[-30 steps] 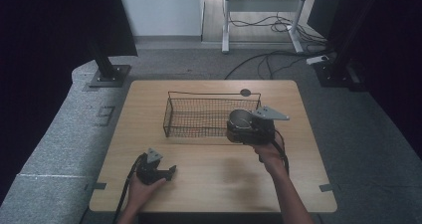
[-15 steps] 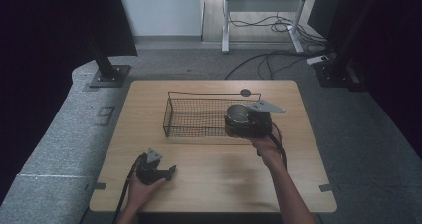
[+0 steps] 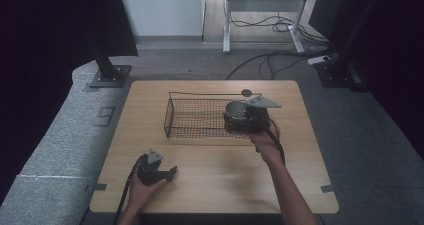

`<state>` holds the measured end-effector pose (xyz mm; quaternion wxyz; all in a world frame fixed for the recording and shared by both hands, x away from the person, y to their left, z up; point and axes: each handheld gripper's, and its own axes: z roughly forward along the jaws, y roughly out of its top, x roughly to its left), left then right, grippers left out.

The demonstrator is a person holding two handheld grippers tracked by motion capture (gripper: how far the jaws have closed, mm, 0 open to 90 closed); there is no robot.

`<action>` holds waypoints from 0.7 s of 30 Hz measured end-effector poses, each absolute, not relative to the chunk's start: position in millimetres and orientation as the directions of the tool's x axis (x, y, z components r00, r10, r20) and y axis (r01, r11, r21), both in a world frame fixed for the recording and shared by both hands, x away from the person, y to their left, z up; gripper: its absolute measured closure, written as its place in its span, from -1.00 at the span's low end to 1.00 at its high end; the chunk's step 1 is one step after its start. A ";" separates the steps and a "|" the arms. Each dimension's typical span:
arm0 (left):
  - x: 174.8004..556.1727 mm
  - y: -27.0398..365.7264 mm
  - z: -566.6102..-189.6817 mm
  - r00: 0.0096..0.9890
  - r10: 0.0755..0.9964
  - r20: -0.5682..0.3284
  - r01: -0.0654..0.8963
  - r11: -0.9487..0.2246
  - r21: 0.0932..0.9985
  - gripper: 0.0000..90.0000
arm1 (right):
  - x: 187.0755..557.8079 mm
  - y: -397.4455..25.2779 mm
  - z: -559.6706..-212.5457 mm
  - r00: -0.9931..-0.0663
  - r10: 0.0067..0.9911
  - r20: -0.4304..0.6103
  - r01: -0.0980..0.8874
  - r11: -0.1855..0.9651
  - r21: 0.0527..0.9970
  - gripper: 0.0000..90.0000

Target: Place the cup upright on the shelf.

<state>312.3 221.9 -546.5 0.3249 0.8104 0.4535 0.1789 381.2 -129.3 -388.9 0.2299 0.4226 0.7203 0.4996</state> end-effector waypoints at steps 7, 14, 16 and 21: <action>312.3 221.8 -546.6 0.525 0.851 -0.005 0.619 -0.377 0.689 -0.62 | 388.6 -127.7 -389.8 -0.542 0.838 0.066 0.374 0.170 0.912 -0.69; 312.4 221.9 -546.5 0.525 0.851 -0.005 0.619 -0.377 0.689 -0.62 | 397.2 -128.5 -389.0 -0.537 0.840 0.074 0.385 0.166 0.908 -0.69; 312.3 221.9 -546.5 0.525 0.851 -0.005 0.619 -0.377 0.689 -0.62 | 400.0 -128.3 -388.8 -0.539 0.839 0.077 0.390 0.167 0.905 -0.69; 312.4 221.8 -546.7 0.525 0.851 -0.006 0.618 -0.376 0.690 -0.62 | 406.9 -127.1 -388.1 -0.535 0.841 0.083 0.398 0.164 0.903 -0.69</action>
